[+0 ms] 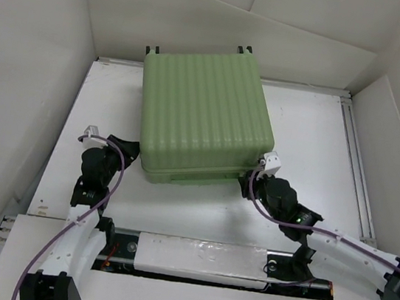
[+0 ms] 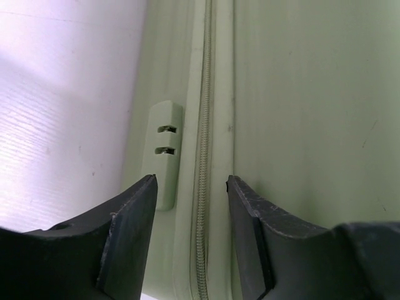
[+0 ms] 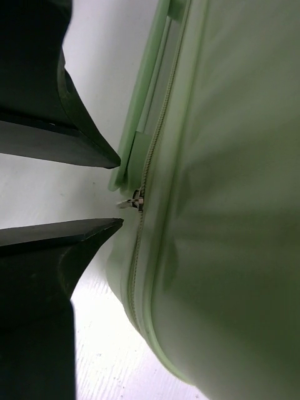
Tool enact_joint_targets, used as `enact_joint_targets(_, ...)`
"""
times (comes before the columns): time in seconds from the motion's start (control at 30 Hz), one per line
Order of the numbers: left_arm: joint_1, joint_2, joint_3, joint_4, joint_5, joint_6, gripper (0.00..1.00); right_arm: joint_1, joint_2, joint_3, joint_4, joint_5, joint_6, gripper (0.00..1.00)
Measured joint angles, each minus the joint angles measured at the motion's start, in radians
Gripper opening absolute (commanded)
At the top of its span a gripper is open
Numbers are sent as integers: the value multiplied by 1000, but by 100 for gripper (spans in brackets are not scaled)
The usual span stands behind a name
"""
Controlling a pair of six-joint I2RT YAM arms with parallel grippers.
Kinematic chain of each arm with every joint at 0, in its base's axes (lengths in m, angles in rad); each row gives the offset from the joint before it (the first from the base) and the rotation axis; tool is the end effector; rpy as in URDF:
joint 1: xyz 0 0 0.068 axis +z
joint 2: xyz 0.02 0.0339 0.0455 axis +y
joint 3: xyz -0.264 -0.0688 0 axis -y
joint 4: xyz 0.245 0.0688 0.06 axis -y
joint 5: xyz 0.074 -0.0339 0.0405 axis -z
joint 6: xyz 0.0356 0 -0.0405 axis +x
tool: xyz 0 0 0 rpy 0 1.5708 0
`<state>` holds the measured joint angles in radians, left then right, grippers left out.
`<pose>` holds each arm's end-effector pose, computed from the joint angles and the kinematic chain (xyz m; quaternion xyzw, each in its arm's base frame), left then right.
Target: Pack the luggage
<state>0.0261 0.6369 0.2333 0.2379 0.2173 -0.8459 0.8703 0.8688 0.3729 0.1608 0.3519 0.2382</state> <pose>0.1641 -0.0034 0.2115 -0.2569 0.7173 -0.3319 0.5562 0.1351 0.1412 0.2159 -0.1531 0.7943 0.1788 0.5600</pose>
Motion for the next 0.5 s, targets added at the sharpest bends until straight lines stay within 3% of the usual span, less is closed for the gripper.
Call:
enact_joint_targets(0.3,-8,-119,-2,-122,-76,2,38,-2,50,-4,106,16,-6,40)
enact_joint_targets(0.5,-8,5,-15,-90,-70,3,38,-6,92,-14,166,37,-6,38)
